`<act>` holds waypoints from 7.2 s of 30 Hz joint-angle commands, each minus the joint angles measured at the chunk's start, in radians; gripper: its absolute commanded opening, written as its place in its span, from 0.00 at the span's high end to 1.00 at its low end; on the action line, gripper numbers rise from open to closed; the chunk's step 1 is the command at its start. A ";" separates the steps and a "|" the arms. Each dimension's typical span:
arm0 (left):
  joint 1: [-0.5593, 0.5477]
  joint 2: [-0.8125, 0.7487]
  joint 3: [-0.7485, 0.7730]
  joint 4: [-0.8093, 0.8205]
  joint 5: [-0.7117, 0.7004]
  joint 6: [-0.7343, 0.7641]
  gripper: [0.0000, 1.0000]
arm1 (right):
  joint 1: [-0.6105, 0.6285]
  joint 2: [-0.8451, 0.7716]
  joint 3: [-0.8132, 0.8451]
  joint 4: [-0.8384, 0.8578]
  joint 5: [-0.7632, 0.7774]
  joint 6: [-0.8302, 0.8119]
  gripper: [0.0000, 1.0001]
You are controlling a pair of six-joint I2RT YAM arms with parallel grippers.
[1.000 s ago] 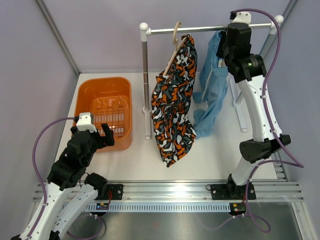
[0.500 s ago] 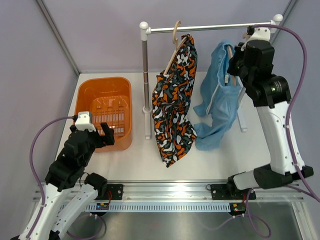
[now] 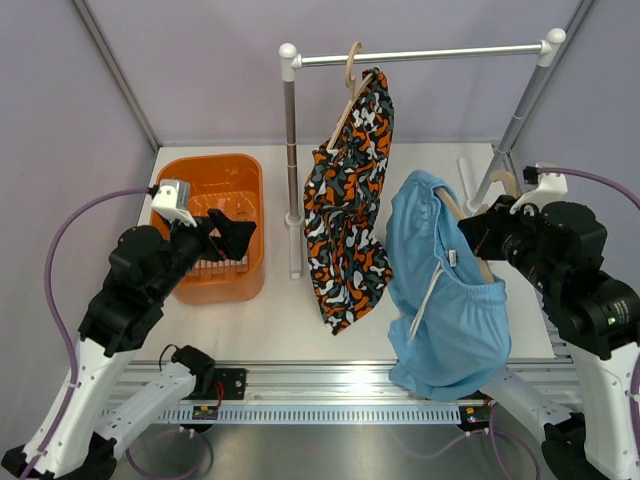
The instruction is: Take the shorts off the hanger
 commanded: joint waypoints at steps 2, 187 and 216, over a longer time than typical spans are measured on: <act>-0.083 0.081 0.163 0.140 0.082 -0.015 0.05 | 0.006 -0.005 -0.049 0.020 -0.055 0.024 1.00; -1.323 0.399 0.935 1.399 -0.726 1.888 1.00 | 0.006 0.325 0.368 0.160 0.213 -0.073 1.00; -1.299 0.494 1.045 0.604 -0.910 1.731 0.99 | 0.006 0.333 0.336 0.127 0.109 -0.027 1.00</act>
